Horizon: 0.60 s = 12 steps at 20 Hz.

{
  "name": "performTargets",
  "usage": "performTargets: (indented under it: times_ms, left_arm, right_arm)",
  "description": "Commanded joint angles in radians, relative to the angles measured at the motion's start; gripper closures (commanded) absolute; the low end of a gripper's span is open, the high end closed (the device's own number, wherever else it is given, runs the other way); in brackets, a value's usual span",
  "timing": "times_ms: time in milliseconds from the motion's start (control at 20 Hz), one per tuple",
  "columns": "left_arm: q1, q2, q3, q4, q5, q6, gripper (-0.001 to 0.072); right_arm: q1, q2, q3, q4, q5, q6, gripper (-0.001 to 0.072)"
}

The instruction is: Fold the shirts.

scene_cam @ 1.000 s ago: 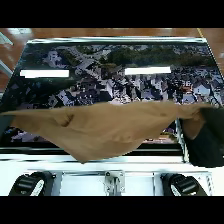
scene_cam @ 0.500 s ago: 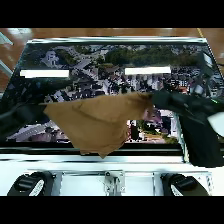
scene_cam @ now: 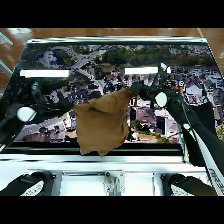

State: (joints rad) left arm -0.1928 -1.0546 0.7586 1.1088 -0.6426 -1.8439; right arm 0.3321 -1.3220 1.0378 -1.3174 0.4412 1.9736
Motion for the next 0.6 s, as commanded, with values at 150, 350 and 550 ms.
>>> performTargets:
  times_ms: [150, 350, 550]
  left_arm:
    - [0.08, -0.141, 0.039, -0.043, -0.368, 0.229, 0.0047]
    - [0.153, -0.023, -0.013, -0.035, -0.671, 0.376, 0.012]
    - [0.15, 0.07, -0.197, -0.076, -0.558, 0.373, 0.0111]
  right_arm:
    - [-0.045, 0.04, 0.003, -0.006, 0.13, -0.21, 0.0024]
    - [-0.132, 0.15, -0.002, -0.113, 0.659, -0.439, 0.0025]
    - [-0.229, 0.152, -0.1, 0.1, 0.807, -0.538, 0.0025]
